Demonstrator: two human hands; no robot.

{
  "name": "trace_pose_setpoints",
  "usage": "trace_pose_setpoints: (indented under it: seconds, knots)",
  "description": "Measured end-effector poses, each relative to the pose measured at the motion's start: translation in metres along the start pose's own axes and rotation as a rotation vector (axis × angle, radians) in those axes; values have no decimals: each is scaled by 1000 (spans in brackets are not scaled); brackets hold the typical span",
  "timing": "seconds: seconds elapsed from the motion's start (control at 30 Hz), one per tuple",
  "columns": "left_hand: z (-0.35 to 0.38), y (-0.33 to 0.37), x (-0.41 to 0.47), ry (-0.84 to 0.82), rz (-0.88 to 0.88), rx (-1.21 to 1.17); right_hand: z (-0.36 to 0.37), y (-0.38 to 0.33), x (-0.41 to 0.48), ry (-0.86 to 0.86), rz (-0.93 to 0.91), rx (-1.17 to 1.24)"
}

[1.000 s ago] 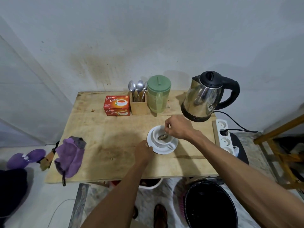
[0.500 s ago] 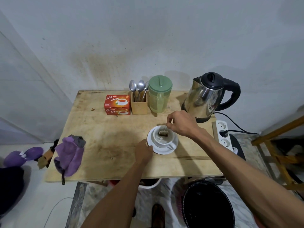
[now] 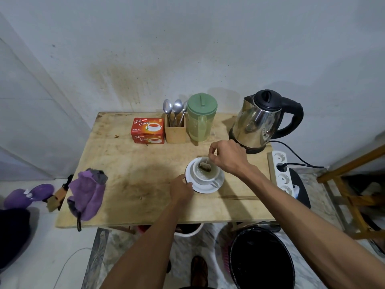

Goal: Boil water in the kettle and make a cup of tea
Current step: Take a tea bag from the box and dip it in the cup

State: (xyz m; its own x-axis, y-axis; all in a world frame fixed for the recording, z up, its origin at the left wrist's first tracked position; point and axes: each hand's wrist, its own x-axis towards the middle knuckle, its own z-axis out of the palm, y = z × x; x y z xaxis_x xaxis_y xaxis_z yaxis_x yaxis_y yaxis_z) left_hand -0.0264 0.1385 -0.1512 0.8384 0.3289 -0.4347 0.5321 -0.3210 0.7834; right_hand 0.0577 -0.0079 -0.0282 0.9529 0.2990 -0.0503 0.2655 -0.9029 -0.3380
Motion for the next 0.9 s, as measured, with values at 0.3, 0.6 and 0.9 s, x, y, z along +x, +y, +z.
trace_pose_setpoints:
  seconds: [0.3,0.6,0.9]
  knots:
    - [0,4,-5,21,-22,-64,9,0,-7,-14,5,51]
    - [0,5,-7,20,-39,-80,15,0,-12,-65,18,-6]
    - [0,4,-7,21,-38,-97,4,0,-15,20,-6,81]
